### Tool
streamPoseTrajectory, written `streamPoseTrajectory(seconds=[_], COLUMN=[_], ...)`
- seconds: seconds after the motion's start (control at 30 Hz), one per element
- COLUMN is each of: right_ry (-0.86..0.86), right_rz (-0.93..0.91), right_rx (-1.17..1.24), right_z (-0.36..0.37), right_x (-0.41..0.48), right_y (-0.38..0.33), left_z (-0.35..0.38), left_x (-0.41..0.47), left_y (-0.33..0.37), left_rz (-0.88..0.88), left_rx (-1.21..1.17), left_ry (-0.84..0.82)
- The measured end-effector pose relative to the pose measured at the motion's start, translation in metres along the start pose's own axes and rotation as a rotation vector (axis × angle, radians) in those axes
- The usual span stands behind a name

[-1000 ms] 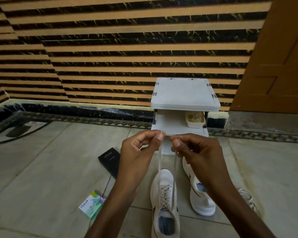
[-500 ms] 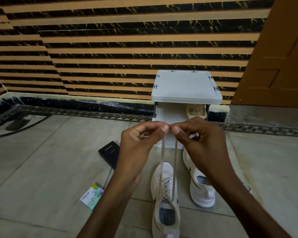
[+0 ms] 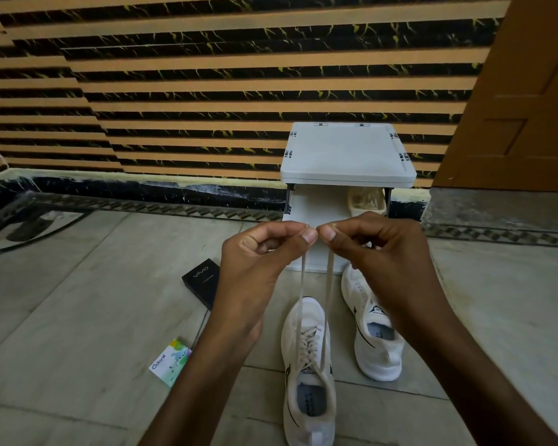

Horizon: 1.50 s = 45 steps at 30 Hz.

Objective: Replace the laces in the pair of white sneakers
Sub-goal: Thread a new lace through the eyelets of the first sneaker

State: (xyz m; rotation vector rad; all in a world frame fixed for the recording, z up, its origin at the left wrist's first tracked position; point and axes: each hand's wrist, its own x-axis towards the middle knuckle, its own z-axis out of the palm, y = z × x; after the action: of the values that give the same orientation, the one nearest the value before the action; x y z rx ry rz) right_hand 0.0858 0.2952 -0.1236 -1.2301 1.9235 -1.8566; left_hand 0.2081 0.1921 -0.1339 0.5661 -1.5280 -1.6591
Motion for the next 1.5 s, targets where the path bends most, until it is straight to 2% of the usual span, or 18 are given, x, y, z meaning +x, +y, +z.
streamPoseTrajectory(seconds=[0.3,0.53,0.93,1.5], right_ry=[-0.011,-0.070,-0.097,-0.018], right_rz=[0.031,0.070,0.021,-0.011], right_rx=[0.034,-0.031,-0.093,-0.129], right_z=[-0.0026,-0.0064,-0.0065,-0.0048], right_x=[0.0010,0.0017,0.0039,0.0015], right_y=[0.0015,0.0013,-0.0002,-0.0012], left_z=[0.0030,0.0032,0.0036,0.0064], left_x=[-0.0009,-0.0011,-0.0016,0.0007], left_y=[0.0015,0.0023,0.0043,0.0075], left_rz=[-0.024,-0.047,-0.040,0.001], left_rx=[0.002,0.023,0.049,0.069], left_ry=[0.001,0.000,0.000,-0.015])
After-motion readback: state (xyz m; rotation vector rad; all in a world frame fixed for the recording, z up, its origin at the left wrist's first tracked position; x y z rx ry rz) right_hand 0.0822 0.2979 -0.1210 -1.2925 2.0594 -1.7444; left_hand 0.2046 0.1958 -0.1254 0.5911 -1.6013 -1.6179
